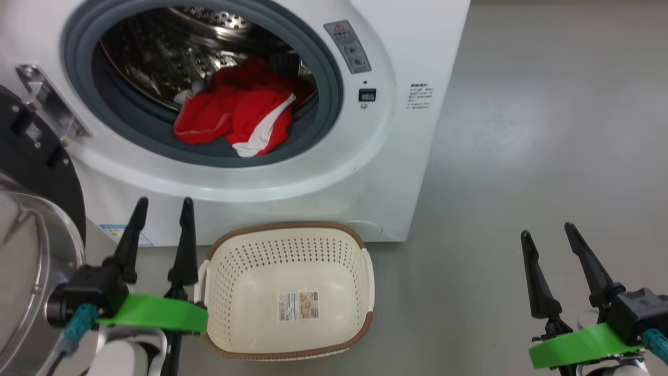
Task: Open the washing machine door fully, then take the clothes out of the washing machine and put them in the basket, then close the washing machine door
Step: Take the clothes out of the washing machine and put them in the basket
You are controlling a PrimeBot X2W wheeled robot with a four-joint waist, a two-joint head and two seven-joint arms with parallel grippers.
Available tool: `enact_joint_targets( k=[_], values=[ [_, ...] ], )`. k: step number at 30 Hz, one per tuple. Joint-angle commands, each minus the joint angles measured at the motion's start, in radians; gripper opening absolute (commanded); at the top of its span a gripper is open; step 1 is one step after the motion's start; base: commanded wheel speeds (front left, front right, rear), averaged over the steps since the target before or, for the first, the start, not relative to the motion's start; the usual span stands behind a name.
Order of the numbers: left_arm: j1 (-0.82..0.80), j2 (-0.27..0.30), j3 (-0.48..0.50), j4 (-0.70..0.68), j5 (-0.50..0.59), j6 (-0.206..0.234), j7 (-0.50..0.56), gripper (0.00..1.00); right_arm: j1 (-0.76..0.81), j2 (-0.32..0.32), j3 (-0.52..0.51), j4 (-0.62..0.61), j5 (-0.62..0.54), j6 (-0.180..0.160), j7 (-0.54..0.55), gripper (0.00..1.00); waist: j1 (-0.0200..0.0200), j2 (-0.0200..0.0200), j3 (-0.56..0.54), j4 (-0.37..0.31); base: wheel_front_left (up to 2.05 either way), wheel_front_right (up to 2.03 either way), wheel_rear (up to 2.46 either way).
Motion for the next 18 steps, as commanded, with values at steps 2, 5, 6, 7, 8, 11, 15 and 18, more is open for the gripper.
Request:
enact_joint_targets(
  k=[2, 5, 6, 7, 8, 11, 15, 18],
  values=[
    [-0.079, 0.014, 0.036, -0.008, 0.012, 0.007, -0.005, 1.00, -0.058, -0.013, 0.031, -0.032, -0.012, 0.006, -0.006, 1.00, 0.0000, 0.0000, 0.070, 0.006, 0.00, 0.00, 0.00],
    [-0.136, 0.009, 0.043, 0.009, 0.010, 0.010, -0.005, 1.00, -0.086, -0.013, 0.035, -0.035, -0.015, 0.006, -0.006, 1.00, 0.0000, 0.0000, 0.111, 0.001, 0.00, 0.00, 0.00],
    [-0.136, 0.009, 0.043, 0.009, 0.010, 0.010, -0.005, 1.00, -0.086, -0.013, 0.035, -0.035, -0.015, 0.006, -0.006, 1.00, 0.0000, 0.0000, 0.111, 0.001, 0.00, 0.00, 0.00],
    [-0.154, 0.008, 0.047, 0.014, 0.006, 0.008, -0.005, 1.00, -0.095, -0.013, 0.037, -0.036, -0.016, 0.006, -0.006, 1.00, 0.0000, 0.0000, 0.125, -0.001, 0.00, 0.00, 0.00],
    [-0.173, 0.008, 0.049, 0.018, 0.007, 0.007, -0.005, 1.00, -0.104, -0.013, 0.039, -0.036, -0.017, 0.006, -0.006, 1.00, 0.0000, 0.0000, 0.138, -0.004, 0.00, 0.00, 0.00],
    [-0.231, 0.006, 0.064, 0.032, 0.014, 0.004, -0.005, 1.00, -0.128, -0.013, 0.048, -0.041, -0.018, 0.006, -0.006, 1.00, 0.0000, 0.0000, 0.180, -0.014, 0.00, 0.00, 0.00],
    [-0.317, 0.012, 0.082, 0.065, 0.036, 0.002, -0.005, 1.00, -0.161, -0.013, 0.055, -0.046, -0.018, 0.006, -0.006, 1.00, 0.0000, 0.0000, 0.238, -0.030, 0.00, 0.00, 0.00],
    [-0.385, 0.018, 0.093, 0.102, 0.046, -0.001, -0.005, 1.00, -0.183, -0.013, 0.057, -0.053, -0.016, 0.006, -0.006, 1.00, 0.0000, 0.0000, 0.284, -0.042, 0.00, 0.00, 0.00]
  ],
)
